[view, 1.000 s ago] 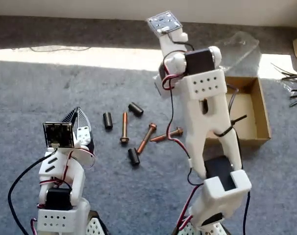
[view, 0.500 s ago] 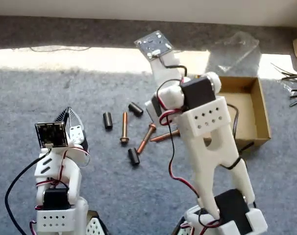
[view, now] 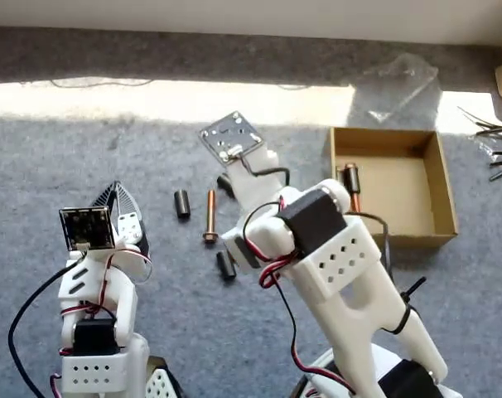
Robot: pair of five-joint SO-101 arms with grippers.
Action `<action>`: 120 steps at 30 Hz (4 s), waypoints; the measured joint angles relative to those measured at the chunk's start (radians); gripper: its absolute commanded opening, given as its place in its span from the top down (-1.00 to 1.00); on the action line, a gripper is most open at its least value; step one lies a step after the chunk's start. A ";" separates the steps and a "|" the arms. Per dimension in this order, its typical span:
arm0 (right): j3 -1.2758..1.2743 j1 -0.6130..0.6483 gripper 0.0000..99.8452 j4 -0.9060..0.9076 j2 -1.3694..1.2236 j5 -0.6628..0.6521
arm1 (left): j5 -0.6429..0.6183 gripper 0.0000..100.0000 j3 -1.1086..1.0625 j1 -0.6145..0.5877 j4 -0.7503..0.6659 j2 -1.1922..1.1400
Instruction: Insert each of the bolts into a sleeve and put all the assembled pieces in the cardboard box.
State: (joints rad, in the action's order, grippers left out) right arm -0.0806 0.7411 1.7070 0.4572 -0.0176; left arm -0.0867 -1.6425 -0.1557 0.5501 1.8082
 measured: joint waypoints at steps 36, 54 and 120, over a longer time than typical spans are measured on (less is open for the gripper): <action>-0.566 0.046 0.68 -0.578 -0.021 0.006 | 0.000 0.99 0.000 -0.060 0.000 0.000; -0.420 0.078 0.68 -0.608 -0.400 0.094 | 0.000 0.99 0.000 -0.058 0.000 0.000; -0.419 0.075 0.99 -0.761 -0.543 0.012 | 0.000 0.99 -0.021 -0.069 0.000 -0.002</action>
State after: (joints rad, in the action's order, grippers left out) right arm -0.4994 0.8163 0.9459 -0.0859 -0.0054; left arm -0.0867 -1.6640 -0.2248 0.5501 1.8067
